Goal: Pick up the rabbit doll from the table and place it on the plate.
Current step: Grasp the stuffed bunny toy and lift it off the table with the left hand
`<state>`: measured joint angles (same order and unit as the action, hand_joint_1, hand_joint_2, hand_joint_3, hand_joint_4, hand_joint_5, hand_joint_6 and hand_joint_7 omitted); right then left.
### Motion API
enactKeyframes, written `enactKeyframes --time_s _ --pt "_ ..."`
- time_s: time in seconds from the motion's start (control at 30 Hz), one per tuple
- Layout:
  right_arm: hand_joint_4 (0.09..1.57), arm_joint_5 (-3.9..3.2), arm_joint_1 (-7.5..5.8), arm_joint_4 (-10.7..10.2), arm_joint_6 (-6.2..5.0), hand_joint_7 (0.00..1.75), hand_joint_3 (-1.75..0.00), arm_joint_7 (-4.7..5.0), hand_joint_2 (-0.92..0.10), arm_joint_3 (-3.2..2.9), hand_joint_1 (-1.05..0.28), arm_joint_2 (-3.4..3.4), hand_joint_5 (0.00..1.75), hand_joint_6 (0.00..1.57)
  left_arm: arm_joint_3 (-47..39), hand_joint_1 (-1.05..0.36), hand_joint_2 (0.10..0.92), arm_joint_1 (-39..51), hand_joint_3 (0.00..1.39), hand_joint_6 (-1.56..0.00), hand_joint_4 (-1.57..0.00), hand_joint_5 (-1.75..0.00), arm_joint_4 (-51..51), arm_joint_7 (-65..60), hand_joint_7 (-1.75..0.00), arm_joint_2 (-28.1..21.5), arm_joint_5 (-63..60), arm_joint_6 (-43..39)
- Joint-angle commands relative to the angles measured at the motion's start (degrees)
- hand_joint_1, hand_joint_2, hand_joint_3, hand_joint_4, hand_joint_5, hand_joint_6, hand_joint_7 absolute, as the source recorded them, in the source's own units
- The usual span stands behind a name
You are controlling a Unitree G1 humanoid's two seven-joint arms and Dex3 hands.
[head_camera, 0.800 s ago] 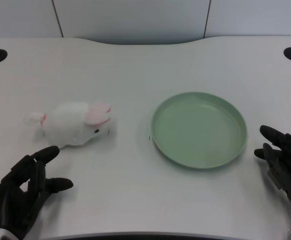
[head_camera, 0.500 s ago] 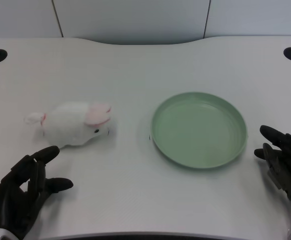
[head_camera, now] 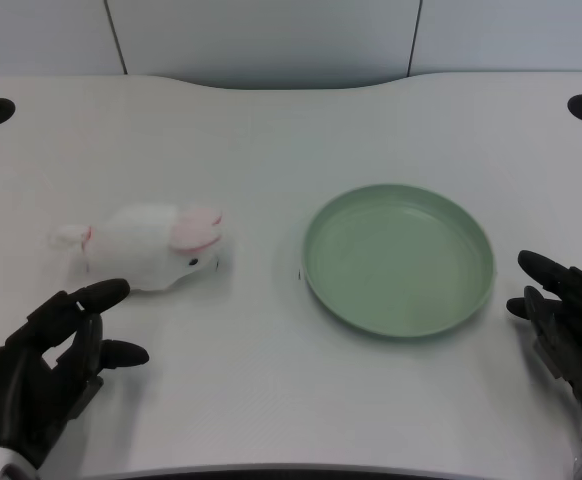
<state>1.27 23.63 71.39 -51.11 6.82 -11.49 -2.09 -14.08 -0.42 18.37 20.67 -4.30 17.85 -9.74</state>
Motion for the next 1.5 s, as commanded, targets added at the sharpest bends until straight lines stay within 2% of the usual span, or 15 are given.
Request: enactKeyframes --time_s 0.03,0.1,0.3,0.4,0.47,0.53,0.6,0.73,0.87,0.93,1.0,1.1,1.17,1.37,1.5 --pt "0.61 0.46 -0.40 -0.8 1.03 0.00 -0.34 1.25 -0.92 0.40 -0.35 -0.81 0.94 0.91 2.2 -0.68 0.921 -0.7 0.44 -0.52 -0.41 -1.37 0.3 1.7 -0.56 -4.4 -5.4 -5.8" --pt "0.61 -0.34 -0.45 -0.6 0.73 0.00 -0.34 -0.14 -0.92 0.16 -0.33 -0.86 0.93 0.90 3.1 -0.71 0.921 -1.7 0.36 -0.52 -0.40 -1.37 1.2 1.9 -0.54 -6.3 -8.0 -8.9" --pt "0.63 -0.38 -0.14 -0.3 0.62 0.00 -0.33 0.28 -0.92 0.04 -0.35 -0.77 0.91 0.90 5.4 -0.69 0.921 -8.1 0.15 -0.52 -0.36 -1.31 1.3 4.3 -0.47 -12.1 -11.2 -11.6" --pt "0.63 -0.77 -0.03 0.3 0.22 0.01 -0.32 -0.06 -0.92 -0.33 -0.33 -0.48 0.90 0.90 7.1 -0.71 0.921 -11.5 0.14 -0.48 -0.29 -1.22 0.9 4.3 -0.39 -16.2 -15.8 -13.1" --pt "0.64 -1.27 -0.05 0.4 0.16 0.01 -0.32 -0.90 -0.92 -0.66 -0.33 -0.30 0.90 0.90 8.7 -0.73 0.921 -14.2 0.13 -0.44 -0.22 -1.17 1.9 4.0 -0.35 -18.9 -19.6 -15.1" --pt "0.63 -0.96 -0.04 0.3 0.54 0.01 -0.32 -0.72 -0.92 -0.53 -0.33 -0.33 0.89 0.90 10.4 -0.77 0.921 -17.0 0.13 -0.38 -0.14 -1.11 3.4 3.3 -0.31 -21.5 -23.7 -17.7" --pt "0.64 -0.55 -0.07 0.2 0.87 0.00 -0.32 -0.15 -0.92 -0.37 -0.34 -0.31 0.89 0.90 12.0 -0.82 0.921 -19.4 0.16 -0.31 -0.06 -0.99 4.7 2.7 -0.24 -23.4 -27.2 -19.8" --pt "0.64 -0.67 -0.30 -0.2 1.00 0.00 -0.32 -0.01 -0.92 -0.37 -0.33 0.22 0.88 0.89 16.7 -0.92 0.921 -25.0 0.18 -0.21 0.00 -0.73 5.4 -0.3 -0.15 -27.7 -38.7 -21.4" --pt "0.65 -0.73 -0.45 -0.3 1.13 0.00 -0.34 -0.25 -0.92 -0.36 -0.34 0.20 0.87 0.89 21.8 -1.03 0.921 -30.4 0.11 -0.15 0.00 -0.29 6.4 -1.1 -0.08 -30.2 -47.6 -19.8" --pt "0.65 -0.84 -0.54 -0.3 1.08 0.00 -0.34 -0.60 -0.92 -0.39 -0.34 0.16 0.86 0.89 24.6 -1.04 0.921 -33.6 0.08 -0.11 0.00 -0.09 7.9 -0.4 -0.05 -30.5 -51.3 -17.6" --pt "0.65 -0.86 -0.62 -0.4 1.10 0.00 -0.34 -0.61 -0.92 -0.41 -0.33 0.20 0.85 0.89 27.2 -1.05 0.913 -36.7 0.06 -0.08 0.00 -0.02 10.2 -0.5 -0.03 -30.3 -54.4 -15.6" --pt "0.65 -0.68 -0.95 -0.8 0.76 0.00 -0.33 -0.41 -0.92 -0.29 -0.34 0.27 0.85 0.88 31.7 -1.05 0.894 -41.8 0.04 -0.08 -0.01 0.00 16.5 -2.8 -0.02 -28.9 -58.9 -14.4" --pt "0.65 -1.14 -1.24 -0.9 0.15 0.00 -0.33 -1.09 -0.92 -0.53 -0.33 0.43 0.85 0.88 34.7 -1.05 0.889 -44.6 0.03 -0.09 -0.01 -0.01 21.3 -5.3 -0.03 -27.7 -61.6 -14.4" --pt "0.64 -1.61 -1.63 -0.4 -1.49 0.00 -0.34 -2.94 -0.92 -1.10 -0.31 0.13 0.85 0.88 41.8 -1.05 0.889 -51.7 0.02 -0.07 -0.01 -0.01 35.0 -8.3 -0.02 -23.6 -66.0 -13.0" --pt "0.63 -1.81 -1.98 -0.8 -2.45 0.00 -0.34 -2.76 -0.92 -1.39 -0.31 0.61 0.88 0.88 44.3 -1.05 0.871 -56.1 0.00 -0.06 0.00 0.00 44.9 -7.3 -0.01 -19.6 -65.8 -10.3"
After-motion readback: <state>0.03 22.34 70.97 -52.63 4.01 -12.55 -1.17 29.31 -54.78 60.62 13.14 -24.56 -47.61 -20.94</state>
